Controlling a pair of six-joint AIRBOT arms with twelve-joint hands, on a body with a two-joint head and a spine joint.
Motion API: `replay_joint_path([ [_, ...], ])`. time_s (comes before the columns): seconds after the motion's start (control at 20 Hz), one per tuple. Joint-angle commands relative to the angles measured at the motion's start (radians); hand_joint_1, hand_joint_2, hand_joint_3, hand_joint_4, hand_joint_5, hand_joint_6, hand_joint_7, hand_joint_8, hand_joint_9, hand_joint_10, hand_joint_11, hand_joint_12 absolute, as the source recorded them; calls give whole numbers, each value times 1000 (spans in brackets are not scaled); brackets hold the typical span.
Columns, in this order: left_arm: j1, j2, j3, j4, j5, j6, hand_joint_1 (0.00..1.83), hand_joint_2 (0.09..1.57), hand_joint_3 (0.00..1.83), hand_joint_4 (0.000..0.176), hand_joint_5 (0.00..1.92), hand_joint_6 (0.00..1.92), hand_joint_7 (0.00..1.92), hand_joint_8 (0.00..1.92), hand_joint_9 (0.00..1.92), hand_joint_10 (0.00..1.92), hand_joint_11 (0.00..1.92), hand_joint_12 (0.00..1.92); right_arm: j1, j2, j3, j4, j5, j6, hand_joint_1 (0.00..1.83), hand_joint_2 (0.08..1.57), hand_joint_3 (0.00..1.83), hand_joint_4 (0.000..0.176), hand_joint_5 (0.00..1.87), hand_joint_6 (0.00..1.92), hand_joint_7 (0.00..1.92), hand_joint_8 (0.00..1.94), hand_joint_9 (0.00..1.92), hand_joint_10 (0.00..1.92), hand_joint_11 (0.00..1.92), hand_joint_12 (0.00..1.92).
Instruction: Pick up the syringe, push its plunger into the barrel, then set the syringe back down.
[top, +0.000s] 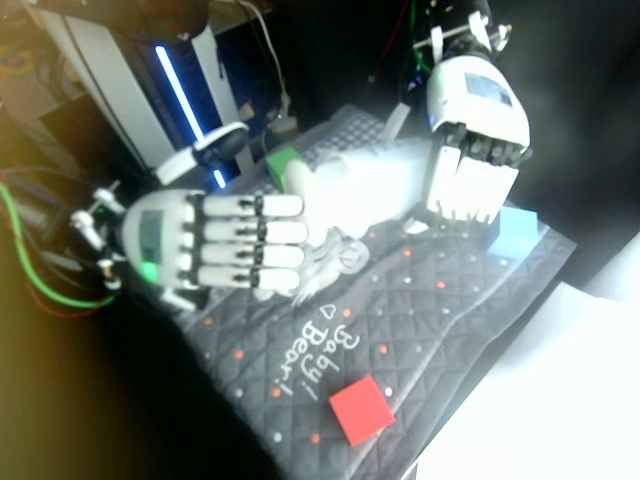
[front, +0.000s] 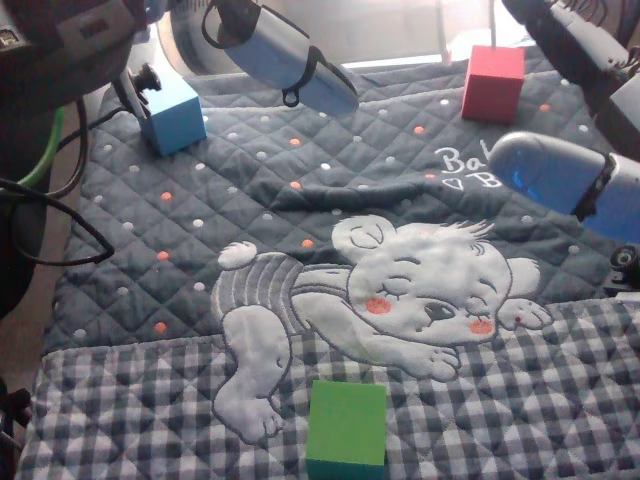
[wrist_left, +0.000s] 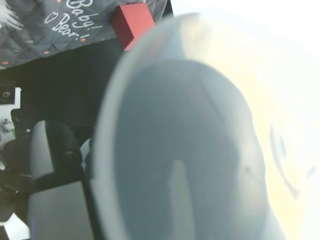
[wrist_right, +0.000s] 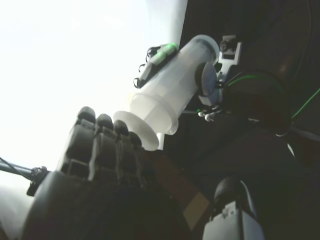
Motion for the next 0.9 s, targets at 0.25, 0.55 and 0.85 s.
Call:
replay_joint_path([
  [0.25,-22,-15,-8,-27,-133,-18,1488,1141,0,0,1214,1921,1501,1921,1593,1921,1554,1921,19,-8,8,-32,87,4,0,807,0,32,25,0,0,0,0,0,0,0],
  [0.55,-16,-11,-9,-25,-131,-20,1480,1151,0,0,1191,1921,1475,1921,1579,1921,1576,1921,20,-3,8,-32,86,13,0,867,18,0,6,0,0,0,0,0,0,0],
  [0.85,-8,9,-13,-24,-109,-21,1455,1147,0,0,1225,1921,1539,1921,1589,1921,1484,1921,20,38,7,-66,73,35,18,1021,21,0,0,0,0,0,0,0,0,0],
])
